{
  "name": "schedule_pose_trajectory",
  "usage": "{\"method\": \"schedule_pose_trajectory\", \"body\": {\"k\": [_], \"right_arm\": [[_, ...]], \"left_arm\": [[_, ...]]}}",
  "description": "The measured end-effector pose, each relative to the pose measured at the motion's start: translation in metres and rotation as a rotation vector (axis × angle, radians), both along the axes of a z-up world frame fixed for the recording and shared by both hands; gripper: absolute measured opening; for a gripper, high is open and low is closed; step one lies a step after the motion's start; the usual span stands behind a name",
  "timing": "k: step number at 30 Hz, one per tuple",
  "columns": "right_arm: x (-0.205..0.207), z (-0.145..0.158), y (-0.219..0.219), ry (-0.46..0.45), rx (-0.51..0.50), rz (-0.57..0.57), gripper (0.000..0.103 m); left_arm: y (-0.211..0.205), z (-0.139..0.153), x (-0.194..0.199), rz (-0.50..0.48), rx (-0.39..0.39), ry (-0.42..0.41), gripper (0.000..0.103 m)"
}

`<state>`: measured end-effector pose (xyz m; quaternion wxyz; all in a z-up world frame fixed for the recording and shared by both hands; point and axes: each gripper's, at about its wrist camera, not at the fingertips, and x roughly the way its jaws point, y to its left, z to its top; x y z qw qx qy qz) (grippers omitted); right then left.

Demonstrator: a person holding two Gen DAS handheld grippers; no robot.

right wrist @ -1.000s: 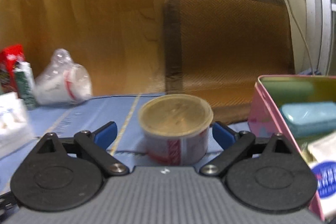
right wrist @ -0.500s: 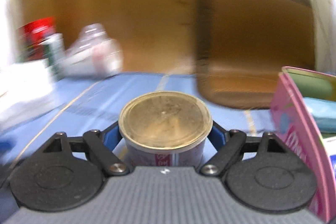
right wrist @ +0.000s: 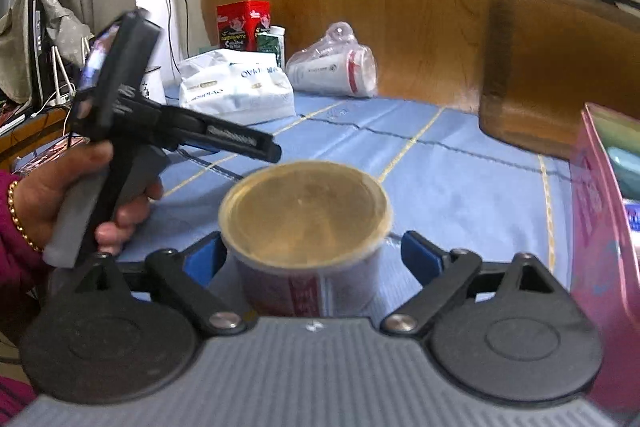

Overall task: Organize soft objects
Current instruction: 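Carry the food can into the pink tin and release it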

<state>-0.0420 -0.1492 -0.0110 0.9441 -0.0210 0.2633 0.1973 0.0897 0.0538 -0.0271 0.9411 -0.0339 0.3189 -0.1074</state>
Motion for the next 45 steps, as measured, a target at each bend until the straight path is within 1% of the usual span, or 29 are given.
{"method": "schedule_pose_trajectory", "body": {"k": [3, 5, 8, 10, 12, 13, 14, 15, 16, 17, 19, 21, 23, 25, 28, 31, 35, 38, 40, 42, 43, 44, 45], "right_arm": [[-0.001, 0.0, -0.003, 0.014, 0.017, 0.002, 0.096], [0.0, 0.0, 0.0, 0.007, 0.01, 0.014, 0.096], [0.0, 0.0, 0.005, -0.007, -0.01, 0.021, 0.095], [-0.002, -0.002, 0.005, -0.013, -0.013, 0.027, 0.095], [-0.001, -0.004, 0.005, -0.008, -0.009, 0.028, 0.092], [-0.001, -0.004, 0.004, -0.005, -0.006, 0.022, 0.085], [-0.001, -0.004, 0.004, -0.008, 0.0, 0.018, 0.084], [-0.002, -0.004, 0.003, -0.006, 0.004, 0.017, 0.084], [-0.003, -0.002, 0.001, -0.006, 0.009, 0.006, 0.084], [-0.005, 0.0, 0.0, -0.014, 0.016, -0.005, 0.084], [-0.009, 0.009, -0.007, -0.056, 0.032, -0.031, 0.084], [-0.014, 0.021, -0.017, -0.102, 0.052, -0.062, 0.084], [-0.022, 0.033, -0.028, -0.162, 0.043, -0.104, 0.084], [-0.03, 0.043, -0.04, -0.218, 0.024, -0.156, 0.084], [-0.04, 0.052, -0.065, -0.269, 0.001, -0.24, 0.084], [-0.048, 0.054, -0.093, -0.28, -0.001, -0.314, 0.084], [-0.052, 0.048, -0.128, -0.267, 0.006, -0.392, 0.084], [-0.054, 0.041, -0.149, -0.25, 0.017, -0.426, 0.084], [-0.051, 0.037, -0.156, -0.254, -0.01, -0.463, 0.085], [-0.039, 0.029, -0.162, -0.242, -0.092, -0.549, 0.085], [-0.035, 0.027, -0.164, -0.232, -0.108, -0.591, 0.085], [-0.035, 0.026, -0.169, -0.238, -0.092, -0.617, 0.085], [-0.039, 0.027, -0.175, -0.247, -0.049, -0.625, 0.085]], "left_arm": [[0.004, 0.006, -0.017, -0.044, -0.102, 0.015, 0.088], [0.005, 0.013, -0.03, -0.105, -0.185, 0.026, 0.087], [0.004, 0.024, -0.047, -0.194, -0.276, 0.039, 0.083], [-0.001, 0.026, -0.052, -0.25, -0.309, 0.062, 0.076], [-0.013, 0.022, -0.055, -0.292, -0.29, 0.098, 0.073], [-0.017, 0.019, -0.056, -0.303, -0.307, 0.101, 0.071], [-0.019, 0.016, -0.057, -0.319, -0.342, 0.118, 0.067], [-0.022, 0.015, -0.055, -0.364, -0.396, 0.157, 0.057], [-0.028, 0.017, -0.057, -0.374, -0.401, 0.171, 0.057], [-0.034, 0.023, -0.061, -0.379, -0.374, 0.143, 0.057], [-0.046, 0.039, -0.068, -0.405, -0.328, 0.079, 0.057], [-0.059, 0.056, -0.07, -0.433, -0.314, 0.043, 0.057], [-0.076, 0.072, -0.068, -0.479, -0.317, 0.013, 0.057], [-0.094, 0.085, -0.066, -0.528, -0.325, 0.0, 0.057], [-0.132, 0.096, -0.061, -0.606, -0.324, -0.011, 0.057], [-0.173, 0.1, -0.061, -0.67, -0.309, -0.009, 0.057], [-0.222, 0.095, -0.057, -0.728, -0.282, 0.016, 0.057], [-0.242, 0.089, -0.055, -0.748, -0.267, 0.035, 0.057], [-0.257, 0.087, -0.052, -0.757, -0.243, 0.037, 0.057], [-0.268, 0.085, -0.049, -0.702, -0.178, 0.008, 0.058], [-0.272, 0.084, -0.048, -0.674, -0.15, -0.007, 0.058], [-0.272, 0.083, -0.047, -0.659, -0.139, -0.009, 0.058], [-0.271, 0.082, -0.046, -0.646, -0.14, -0.002, 0.058]]}}
